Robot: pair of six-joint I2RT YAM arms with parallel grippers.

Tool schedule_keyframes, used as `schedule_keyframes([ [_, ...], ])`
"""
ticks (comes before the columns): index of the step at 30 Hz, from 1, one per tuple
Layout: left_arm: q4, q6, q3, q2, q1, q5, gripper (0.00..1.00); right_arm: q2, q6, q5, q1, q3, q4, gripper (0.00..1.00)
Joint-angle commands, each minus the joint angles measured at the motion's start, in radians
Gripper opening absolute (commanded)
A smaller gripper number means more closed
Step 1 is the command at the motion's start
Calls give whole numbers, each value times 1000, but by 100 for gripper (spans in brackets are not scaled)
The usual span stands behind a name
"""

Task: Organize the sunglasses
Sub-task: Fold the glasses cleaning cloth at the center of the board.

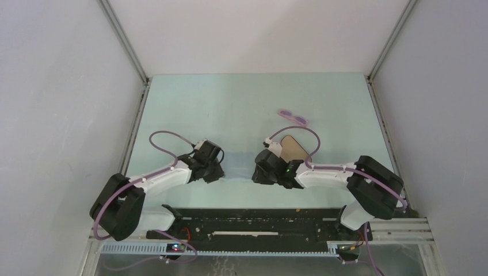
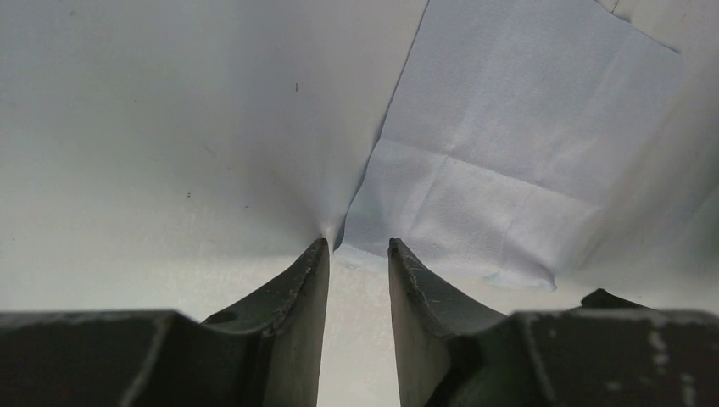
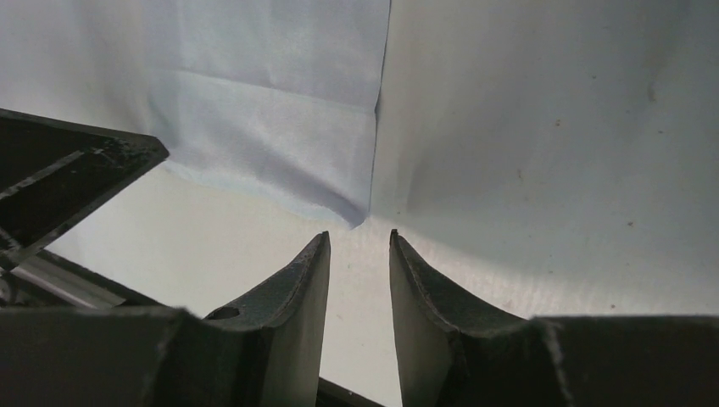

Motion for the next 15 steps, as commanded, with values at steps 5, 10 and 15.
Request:
schedule_keyframes([
  [5,-22,-17,-30,33,-9,2,25,93,-69,50,23,87,-4,39],
  [10,-20,-16,-31,47,-9,1,14,122,-72,47,27,102,-4,36],
  [15,-20,-15,-28,54,-9,-2,2,132,-71,36,18,102,0,30],
])
